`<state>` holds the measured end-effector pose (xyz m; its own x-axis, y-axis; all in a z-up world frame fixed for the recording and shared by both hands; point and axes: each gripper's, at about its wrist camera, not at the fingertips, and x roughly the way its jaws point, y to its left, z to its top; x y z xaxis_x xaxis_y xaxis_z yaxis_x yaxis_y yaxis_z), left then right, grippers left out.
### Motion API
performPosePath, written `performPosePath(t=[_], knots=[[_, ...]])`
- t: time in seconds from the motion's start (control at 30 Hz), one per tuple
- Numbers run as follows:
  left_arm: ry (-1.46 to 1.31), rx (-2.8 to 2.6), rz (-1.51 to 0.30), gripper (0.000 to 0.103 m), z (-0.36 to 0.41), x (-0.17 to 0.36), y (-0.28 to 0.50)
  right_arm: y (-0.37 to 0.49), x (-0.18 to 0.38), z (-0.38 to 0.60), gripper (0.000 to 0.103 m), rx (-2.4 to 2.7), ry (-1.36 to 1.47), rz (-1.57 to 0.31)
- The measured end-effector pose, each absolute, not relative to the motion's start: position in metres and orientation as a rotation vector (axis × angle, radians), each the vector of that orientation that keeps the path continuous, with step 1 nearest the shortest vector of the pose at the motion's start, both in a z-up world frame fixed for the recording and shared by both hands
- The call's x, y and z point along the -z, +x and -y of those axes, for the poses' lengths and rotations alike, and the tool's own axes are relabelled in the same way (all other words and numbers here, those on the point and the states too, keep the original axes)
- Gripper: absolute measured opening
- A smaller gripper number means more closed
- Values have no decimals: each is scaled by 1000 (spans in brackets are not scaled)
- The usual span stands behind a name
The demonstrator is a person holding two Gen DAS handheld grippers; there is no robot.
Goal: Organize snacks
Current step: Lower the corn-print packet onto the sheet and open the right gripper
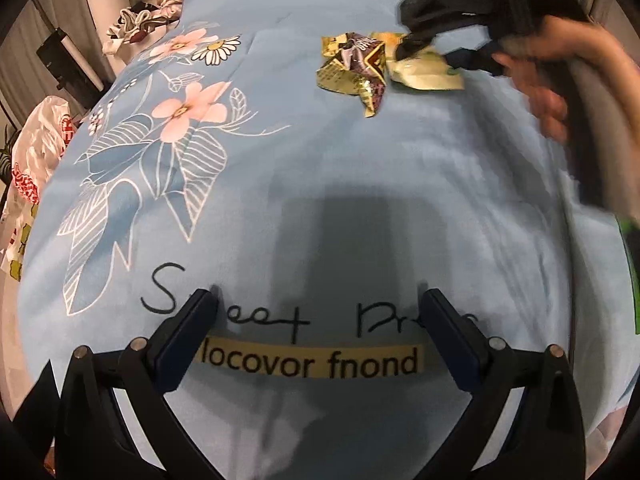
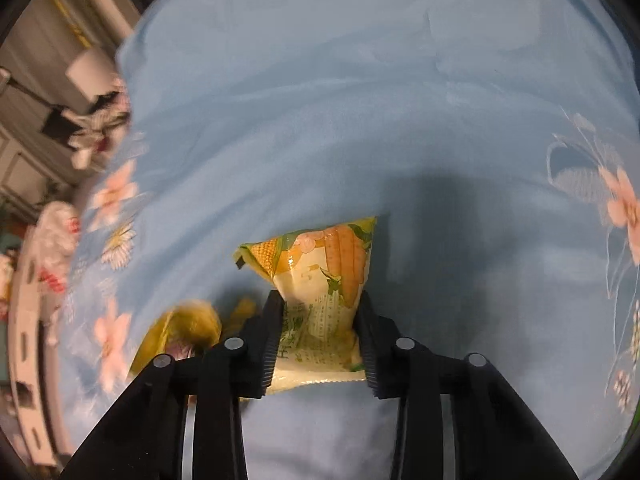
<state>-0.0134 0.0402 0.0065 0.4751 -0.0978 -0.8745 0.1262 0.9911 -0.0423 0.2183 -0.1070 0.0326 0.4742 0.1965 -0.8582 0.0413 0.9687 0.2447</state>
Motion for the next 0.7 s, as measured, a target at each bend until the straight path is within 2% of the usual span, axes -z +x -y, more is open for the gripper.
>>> performPosePath(t=[0.17,0.3,0.33,0.4,0.43,0.47,0.7], knots=[[2,228,-1056,103,-33,-11,-27,131,-51,124,36,-169,284,-1028],[-81,384,-1040,102,-28,-18,-44,66,-44,136,38,-208,367,-1072],[-105,403,-1034,102,-26,-19,-48,60,-42,137,41,-206,378,-1090],[-129,412,-1038,102,-19,-18,-53,50,-42,144,54,-186,423,-1082],[-120,391,-1034,102,-15,-18,-55,48,-44,146,65,-189,423,-1084],[-102,369,-1028,102,-11,-17,-56,47,-46,149,68,-191,419,-1074],[-158,391,-1017,101,-3,-15,-44,55,-32,161,69,-275,554,-1052]])
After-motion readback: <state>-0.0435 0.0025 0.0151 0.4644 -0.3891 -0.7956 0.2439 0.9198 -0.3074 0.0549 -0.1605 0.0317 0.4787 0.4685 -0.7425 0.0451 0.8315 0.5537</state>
